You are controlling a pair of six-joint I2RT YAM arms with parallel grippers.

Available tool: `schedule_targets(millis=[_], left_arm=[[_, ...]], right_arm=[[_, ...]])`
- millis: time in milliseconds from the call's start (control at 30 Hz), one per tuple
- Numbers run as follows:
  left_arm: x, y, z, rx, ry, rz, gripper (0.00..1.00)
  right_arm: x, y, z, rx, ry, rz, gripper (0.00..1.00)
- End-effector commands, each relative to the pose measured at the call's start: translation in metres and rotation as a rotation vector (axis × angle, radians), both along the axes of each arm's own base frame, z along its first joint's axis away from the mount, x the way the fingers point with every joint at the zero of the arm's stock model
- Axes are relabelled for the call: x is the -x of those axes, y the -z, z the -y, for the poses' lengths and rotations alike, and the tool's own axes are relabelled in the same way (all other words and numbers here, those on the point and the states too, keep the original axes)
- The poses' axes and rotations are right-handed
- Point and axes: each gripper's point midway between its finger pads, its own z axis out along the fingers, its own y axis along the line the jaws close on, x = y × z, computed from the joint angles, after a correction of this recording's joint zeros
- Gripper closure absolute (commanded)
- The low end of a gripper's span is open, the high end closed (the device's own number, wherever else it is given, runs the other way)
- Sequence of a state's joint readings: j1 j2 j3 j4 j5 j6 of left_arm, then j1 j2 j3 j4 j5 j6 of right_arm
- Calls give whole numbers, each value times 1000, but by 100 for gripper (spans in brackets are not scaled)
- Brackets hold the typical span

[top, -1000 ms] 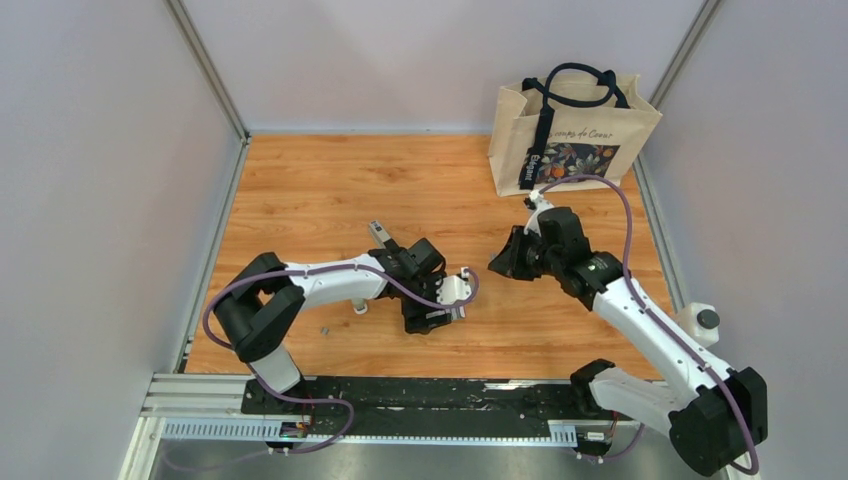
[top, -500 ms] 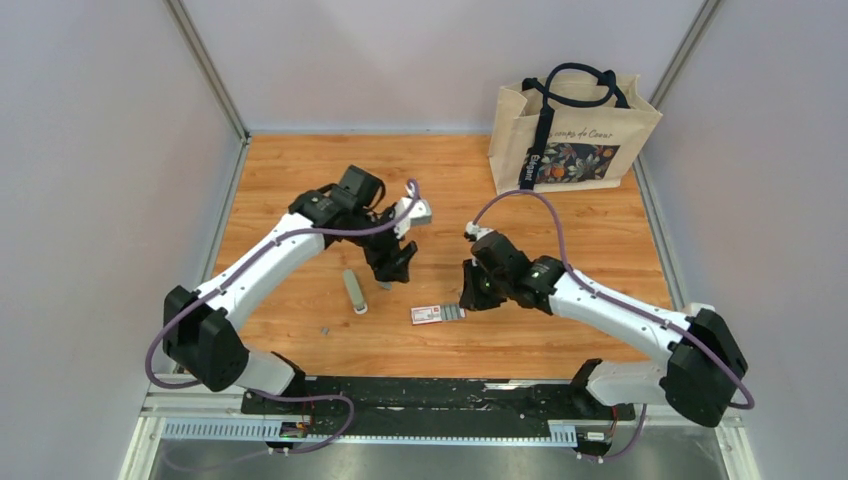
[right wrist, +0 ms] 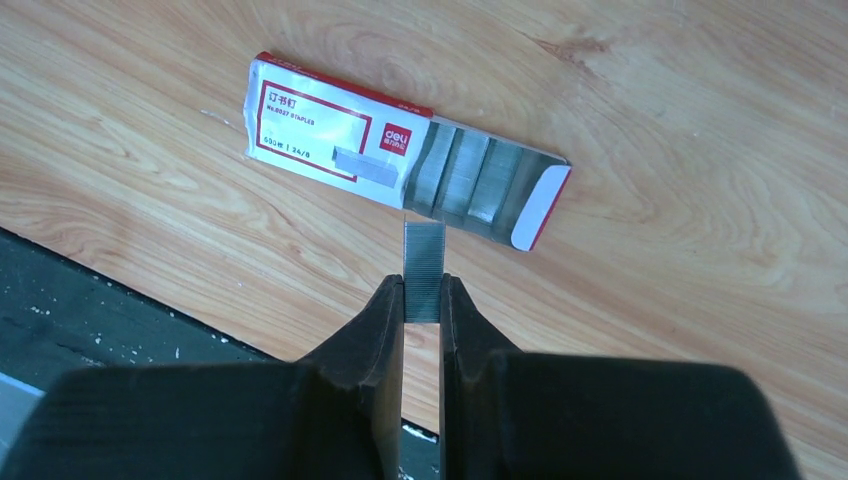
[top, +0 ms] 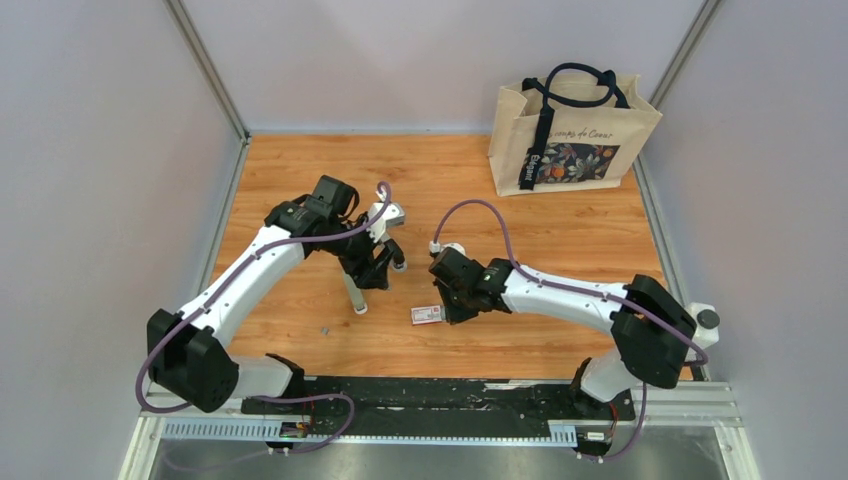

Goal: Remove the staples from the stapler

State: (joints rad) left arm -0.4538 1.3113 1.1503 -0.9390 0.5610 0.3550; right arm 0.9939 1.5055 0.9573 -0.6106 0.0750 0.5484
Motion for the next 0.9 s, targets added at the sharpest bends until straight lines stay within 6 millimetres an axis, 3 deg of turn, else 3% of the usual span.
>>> schedule_targets(millis=[0, 333, 867], left_arm=[[-1, 5, -4, -22, -27, 4, 21], [1, 4, 1, 1, -14, -14, 22], [4, 6, 0, 5, -7, -12, 23]], right_arm=[[-12, -5, -11, 7, -2, 35, 100], [-13, 15, -19, 48, 9, -11, 100], [-16, 19, -19, 64, 25, -19, 100]])
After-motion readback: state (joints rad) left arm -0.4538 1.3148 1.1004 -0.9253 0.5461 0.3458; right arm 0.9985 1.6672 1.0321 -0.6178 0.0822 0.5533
